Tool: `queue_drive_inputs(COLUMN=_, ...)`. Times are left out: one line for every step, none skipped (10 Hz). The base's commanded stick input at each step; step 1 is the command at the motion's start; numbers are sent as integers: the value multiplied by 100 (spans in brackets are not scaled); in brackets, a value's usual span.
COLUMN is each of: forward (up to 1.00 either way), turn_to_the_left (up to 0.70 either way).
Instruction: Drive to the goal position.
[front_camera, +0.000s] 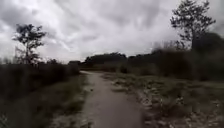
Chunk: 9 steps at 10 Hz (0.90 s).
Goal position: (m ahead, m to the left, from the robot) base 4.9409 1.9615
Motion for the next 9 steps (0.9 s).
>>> queue_drive_inputs(forward=85, turn_to_the_left=0)
queue_drive_inputs(forward=85, turn_to_the_left=0)
queue_drive_inputs(forward=85, turn_to_the_left=0)
queue_drive_inputs(forward=85, turn_to_the_left=0)
queue_drive_inputs(forward=85, turn_to_the_left=0)
queue_drive_inputs(forward=85, turn_to_the_left=0)
queue_drive_inputs(forward=85, turn_to_the_left=0)
queue_drive_inputs(forward=85, turn_to_the_left=0)
queue_drive_inputs(forward=85, turn_to_the_left=28)
